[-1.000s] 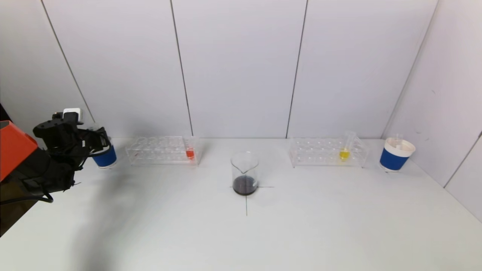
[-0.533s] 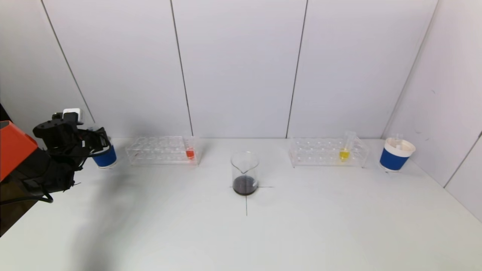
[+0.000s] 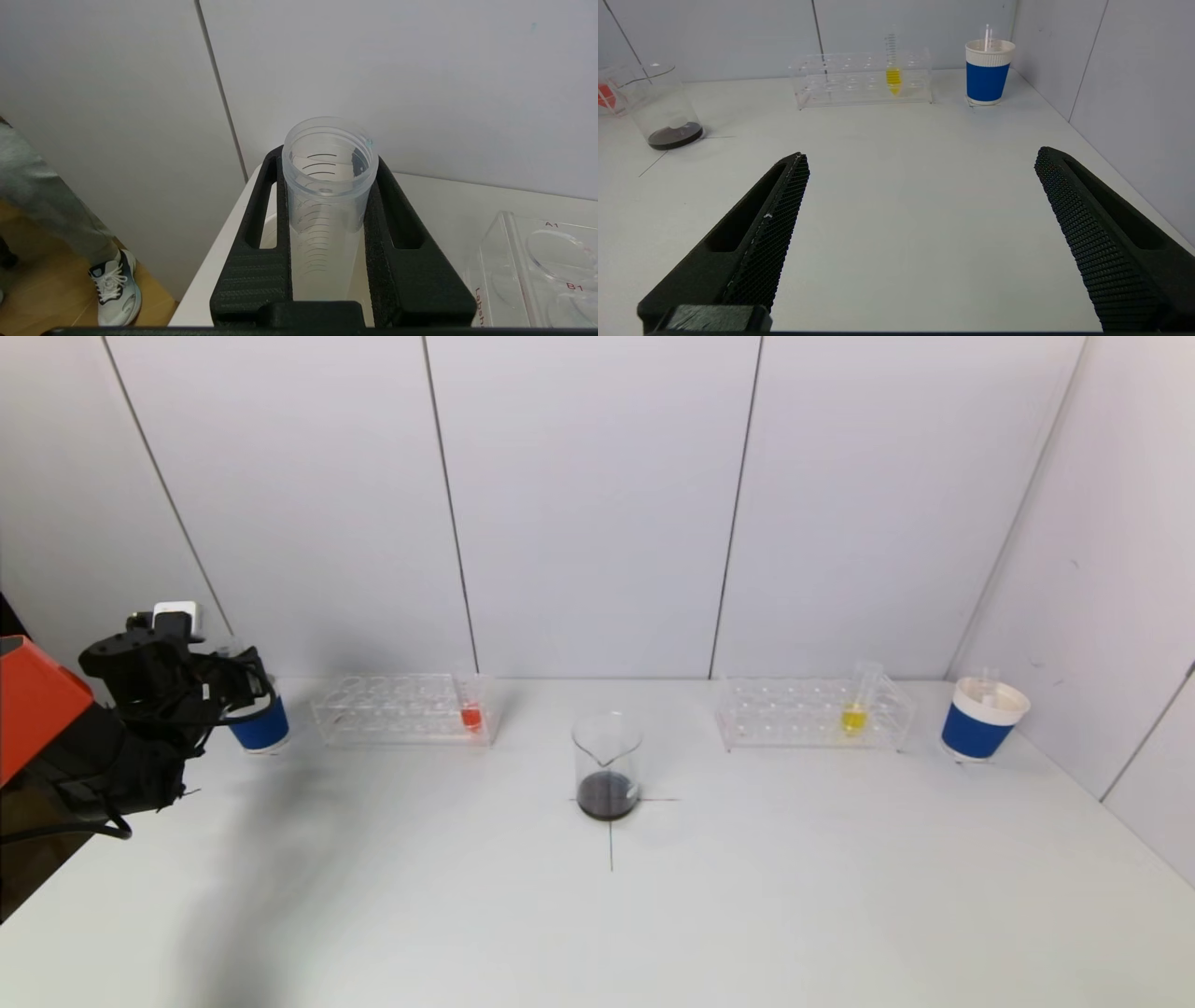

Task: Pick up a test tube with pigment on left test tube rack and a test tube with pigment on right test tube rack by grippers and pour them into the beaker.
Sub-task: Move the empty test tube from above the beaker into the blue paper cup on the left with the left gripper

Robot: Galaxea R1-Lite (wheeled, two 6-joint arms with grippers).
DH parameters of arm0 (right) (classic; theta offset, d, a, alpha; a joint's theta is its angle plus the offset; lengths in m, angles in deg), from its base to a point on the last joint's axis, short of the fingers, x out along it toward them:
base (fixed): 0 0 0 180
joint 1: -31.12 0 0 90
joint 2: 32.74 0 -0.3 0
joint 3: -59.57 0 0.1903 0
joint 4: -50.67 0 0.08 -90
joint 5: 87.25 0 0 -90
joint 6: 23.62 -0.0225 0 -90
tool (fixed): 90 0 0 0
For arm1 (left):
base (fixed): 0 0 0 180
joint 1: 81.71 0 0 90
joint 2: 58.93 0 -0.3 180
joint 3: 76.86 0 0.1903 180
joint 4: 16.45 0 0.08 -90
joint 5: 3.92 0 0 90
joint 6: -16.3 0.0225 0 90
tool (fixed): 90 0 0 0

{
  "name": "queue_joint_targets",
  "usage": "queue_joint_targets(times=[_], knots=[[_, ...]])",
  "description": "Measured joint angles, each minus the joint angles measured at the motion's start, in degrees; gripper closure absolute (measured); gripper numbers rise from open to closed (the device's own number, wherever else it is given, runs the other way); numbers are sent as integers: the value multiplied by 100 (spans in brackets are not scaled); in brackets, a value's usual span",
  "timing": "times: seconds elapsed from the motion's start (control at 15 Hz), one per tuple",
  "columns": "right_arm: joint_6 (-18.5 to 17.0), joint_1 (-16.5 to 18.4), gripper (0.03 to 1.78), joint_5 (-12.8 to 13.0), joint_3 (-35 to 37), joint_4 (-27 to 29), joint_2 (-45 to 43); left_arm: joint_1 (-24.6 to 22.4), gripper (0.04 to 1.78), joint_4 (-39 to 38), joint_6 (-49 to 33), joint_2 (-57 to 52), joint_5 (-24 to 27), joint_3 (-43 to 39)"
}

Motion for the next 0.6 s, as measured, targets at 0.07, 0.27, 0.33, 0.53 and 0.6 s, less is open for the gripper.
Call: queue_joint_targets(times=[0.07, 0.27, 0.33, 0.53, 0.6], knots=[[0, 0, 5, -2, 0, -2, 0, 0, 137, 0, 2, 0, -2, 0], [0, 0, 5, 0, 0, 0, 0, 0, 137, 0, 2, -1, 2, 5], [2, 0, 5, 0, 0, -2, 0, 0, 137, 0, 2, -1, 2, 5], [0, 0, 5, -5, 0, 0, 0, 0, 137, -5, 5, -1, 2, -6], [2, 0, 5, -2, 0, -2, 0, 0, 137, -5, 2, -1, 0, -9]])
